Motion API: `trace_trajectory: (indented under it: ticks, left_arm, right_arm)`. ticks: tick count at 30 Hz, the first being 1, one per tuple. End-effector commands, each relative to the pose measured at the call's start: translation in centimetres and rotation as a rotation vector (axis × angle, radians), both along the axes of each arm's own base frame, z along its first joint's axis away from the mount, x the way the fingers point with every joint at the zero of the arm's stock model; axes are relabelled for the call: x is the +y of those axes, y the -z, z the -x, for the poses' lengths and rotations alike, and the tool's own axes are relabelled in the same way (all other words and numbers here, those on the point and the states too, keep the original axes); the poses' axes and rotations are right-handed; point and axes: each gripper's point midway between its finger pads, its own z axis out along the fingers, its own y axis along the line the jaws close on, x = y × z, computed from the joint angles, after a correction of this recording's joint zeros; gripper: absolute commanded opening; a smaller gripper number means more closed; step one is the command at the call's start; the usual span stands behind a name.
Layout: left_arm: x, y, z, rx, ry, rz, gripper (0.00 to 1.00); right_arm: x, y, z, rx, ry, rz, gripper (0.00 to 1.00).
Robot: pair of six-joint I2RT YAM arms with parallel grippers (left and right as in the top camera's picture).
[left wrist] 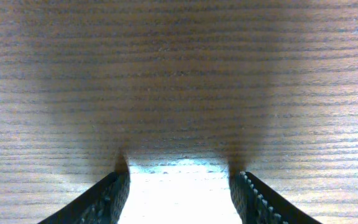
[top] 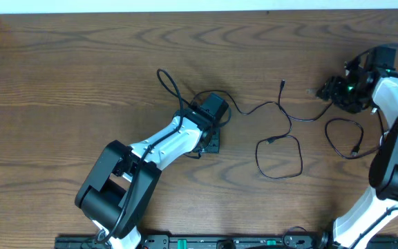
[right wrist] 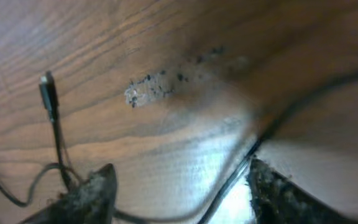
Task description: Untangle cables
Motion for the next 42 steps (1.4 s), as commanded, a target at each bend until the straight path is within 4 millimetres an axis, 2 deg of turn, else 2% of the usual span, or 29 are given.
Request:
trace_trajectory:
  ticks: [1, 3, 7, 9, 13, 14, 17, 21, 22, 25, 28, 32, 35, 38, 40, 42]
  left_arm:
    - [0.9, 1.8, 1.7, 0.07, 0.0, -0.023, 0.58]
    - [0.9, 1.8, 1.7, 0.07, 0.0, -0.023, 0.58]
    - [0.9, 1.8, 1.7, 0.07, 0.0, -0.023, 0.58]
    - [0.9, 1.8, 1.7, 0.07, 0.0, -0.023, 0.58]
    - [0.9, 1.8, 1.7, 0.07, 0.0, -0.023, 0.58]
    - [0.9, 1.8, 1.7, 0.07, 0.0, -0.023, 0.58]
    - [0.9, 1.8, 1.7, 0.07, 0.0, -0.023, 0.58]
    - [0.9, 1.8, 1.7, 0.07, 0.0, -0.023, 0.58]
    - [0.9, 1.8, 1.7, 0.07, 0.0, -0.023, 0.58]
    - [0.9, 1.8, 1.7, 0.071, 0.0, -0.024, 0.58]
    - [1.0, 1.8, 1.8, 0.075, 0.0, -0.026, 0.58]
    - [1.0, 1.8, 1.8, 0.075, 0.0, -0.027, 0.58]
    - [1.0, 1.8, 1.8, 0.074, 0.0, -0.027, 0.59]
    - [1.0, 1.8, 1.8, 0.075, 0.0, -0.027, 0.59]
    - [1.0, 1.8, 1.8, 0.075, 0.0, -0.027, 0.59]
    - [1.0, 1.8, 1.8, 0.075, 0.0, -0.027, 0.59]
  right_arm:
    - [0.8, 1.9, 0.2, 0.021, -0.029, -0.047, 0.58]
    - [0.8, 3.1, 0.3, 0.042, -0.028, -0.053, 0.58]
    - [1.8, 5.0, 0.3, 0.06, -0.038, -0.123, 0.48]
    - [2.6, 5.6, 0.4, 0.069, -0.046, -0.168, 0.46]
    - [2.6, 5.7, 0.6, 0.075, -0.05, -0.169, 0.46]
    - [2.6, 5.7, 0.6, 0.075, -0.049, -0.169, 0.42]
    - [2.6, 5.7, 0.6, 0.079, -0.047, -0.171, 0.16]
    - [2.6, 5.7, 0.6, 0.109, 0.03, -0.196, 0.13]
    - [2.6, 5.7, 0.6, 0.119, 0.06, -0.205, 0.03]
    - [2.6, 5.7, 0.6, 0.147, 0.131, -0.23, 0.01]
    - [3.6, 5.0, 0.4, 0.126, 0.094, -0.292, 0.01]
    - [6.1, 2.0, 1.0, 0.034, -0.095, -0.443, 0.01]
    - [6.0, 0.1, 2.2, 0.023, -0.147, -0.438, 0.01]
    - [5.6, -3.1, 2.8, -0.04, -0.2, -0.405, 0.01]
    - [5.3, -5.8, 2.7, -0.103, -0.209, -0.382, 0.01]
    - [5.3, -9.3, 2.5, -0.199, -0.227, -0.367, 0.01]
